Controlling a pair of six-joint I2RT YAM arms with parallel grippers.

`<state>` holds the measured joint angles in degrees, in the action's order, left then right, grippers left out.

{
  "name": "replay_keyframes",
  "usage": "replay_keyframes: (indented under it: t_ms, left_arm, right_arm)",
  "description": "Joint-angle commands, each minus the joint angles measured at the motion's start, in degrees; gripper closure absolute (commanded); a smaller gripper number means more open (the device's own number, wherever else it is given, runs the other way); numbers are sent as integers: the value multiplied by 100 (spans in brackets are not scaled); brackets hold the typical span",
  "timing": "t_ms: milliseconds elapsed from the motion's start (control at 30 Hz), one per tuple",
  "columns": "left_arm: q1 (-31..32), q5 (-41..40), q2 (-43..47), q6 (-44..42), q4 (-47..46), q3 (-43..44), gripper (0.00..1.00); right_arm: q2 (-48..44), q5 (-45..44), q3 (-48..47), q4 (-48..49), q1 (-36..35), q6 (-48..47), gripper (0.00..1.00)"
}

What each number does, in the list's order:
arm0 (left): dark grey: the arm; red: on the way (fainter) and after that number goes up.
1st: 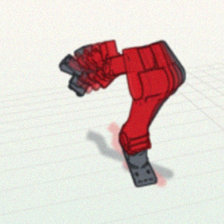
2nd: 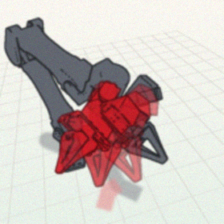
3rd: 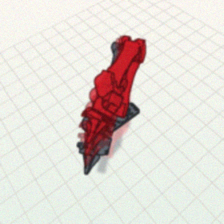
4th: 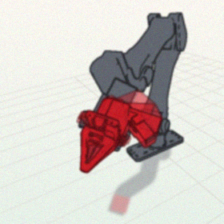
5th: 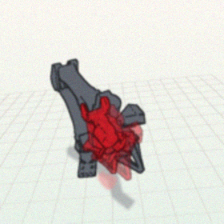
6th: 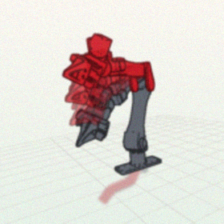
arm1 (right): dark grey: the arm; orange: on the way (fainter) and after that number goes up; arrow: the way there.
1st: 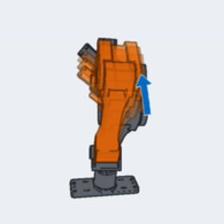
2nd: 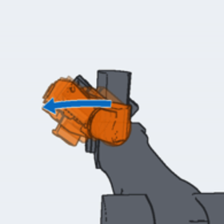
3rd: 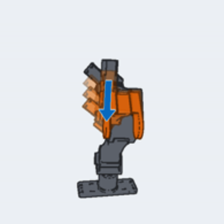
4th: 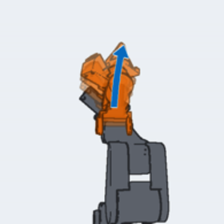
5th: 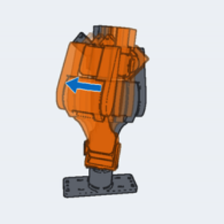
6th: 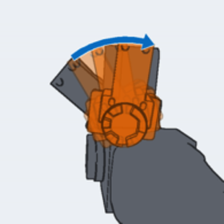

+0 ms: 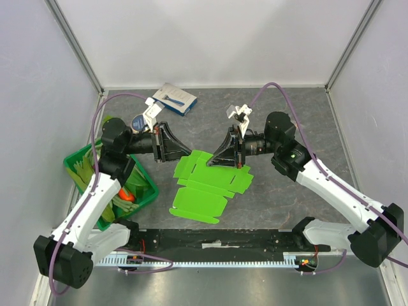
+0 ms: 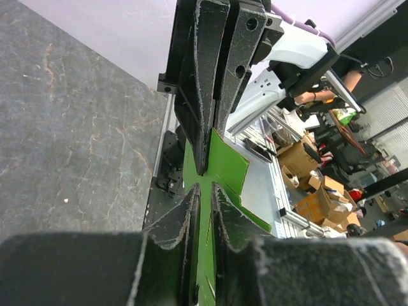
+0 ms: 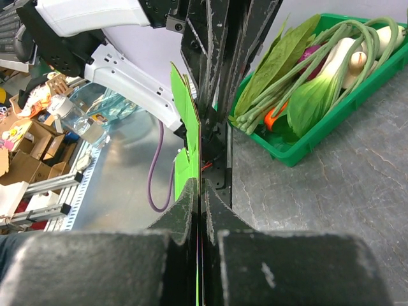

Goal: Fold the paper box

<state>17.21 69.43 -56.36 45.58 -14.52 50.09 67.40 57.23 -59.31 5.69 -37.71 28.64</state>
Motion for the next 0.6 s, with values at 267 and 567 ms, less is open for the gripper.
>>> replay_keyframes:
  t_ms: [267,567]
  left_arm:
    - [256,352,-165,574,-1068,300,69]
    - [590,493,-244,470,-895,282,65]
  right_arm:
    - [63,236,-55,292,-43,62,100]
    - [81,157,-72,538,-78,317,100]
